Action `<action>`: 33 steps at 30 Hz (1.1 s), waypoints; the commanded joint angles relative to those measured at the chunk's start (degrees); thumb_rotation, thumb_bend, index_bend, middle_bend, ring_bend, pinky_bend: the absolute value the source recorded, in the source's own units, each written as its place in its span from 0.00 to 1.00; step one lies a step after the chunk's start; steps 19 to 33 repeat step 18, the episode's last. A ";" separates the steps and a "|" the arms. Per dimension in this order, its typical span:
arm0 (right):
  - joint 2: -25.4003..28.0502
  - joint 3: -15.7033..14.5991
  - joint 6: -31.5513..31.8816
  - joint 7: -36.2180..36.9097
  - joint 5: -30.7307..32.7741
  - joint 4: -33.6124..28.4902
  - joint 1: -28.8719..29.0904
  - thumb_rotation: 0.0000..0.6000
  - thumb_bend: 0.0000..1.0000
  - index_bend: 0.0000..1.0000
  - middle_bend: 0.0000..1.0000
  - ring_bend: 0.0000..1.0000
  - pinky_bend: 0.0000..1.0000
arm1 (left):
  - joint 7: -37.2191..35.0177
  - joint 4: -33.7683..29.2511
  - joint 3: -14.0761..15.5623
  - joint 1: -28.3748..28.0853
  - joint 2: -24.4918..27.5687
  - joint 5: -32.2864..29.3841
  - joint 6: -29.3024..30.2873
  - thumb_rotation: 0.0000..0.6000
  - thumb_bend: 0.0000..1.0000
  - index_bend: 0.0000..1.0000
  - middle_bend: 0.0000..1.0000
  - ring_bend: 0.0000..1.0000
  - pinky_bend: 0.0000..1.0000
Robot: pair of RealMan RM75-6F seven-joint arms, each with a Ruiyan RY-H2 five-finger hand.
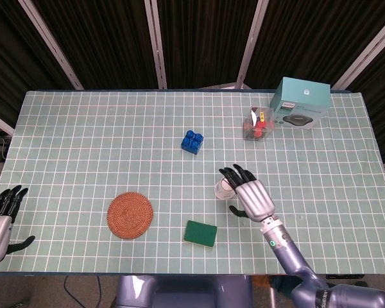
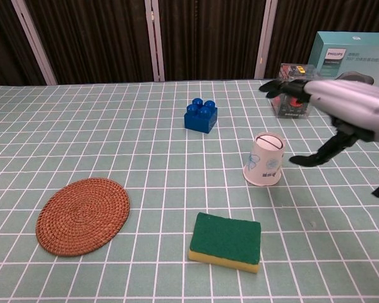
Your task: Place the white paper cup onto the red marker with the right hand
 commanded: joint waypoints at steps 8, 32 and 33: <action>11.51 -3.84 16.17 12.79 -9.62 1.28 -11.32 1.00 0.04 0.00 0.00 0.00 0.00 | -1.21 0.01 0.48 0.98 0.45 2.90 2.46 1.00 0.00 0.00 0.00 0.00 0.00; 14.42 -5.13 24.30 12.40 -10.45 7.12 -19.20 1.00 0.00 0.00 0.00 0.00 0.00 | 1.31 1.21 0.12 2.11 -1.12 4.75 5.58 1.00 0.00 0.00 0.00 0.00 0.00; 14.42 -5.13 24.30 12.40 -10.45 7.12 -19.20 1.00 0.00 0.00 0.00 0.00 0.00 | 1.31 1.21 0.12 2.11 -1.12 4.75 5.58 1.00 0.00 0.00 0.00 0.00 0.00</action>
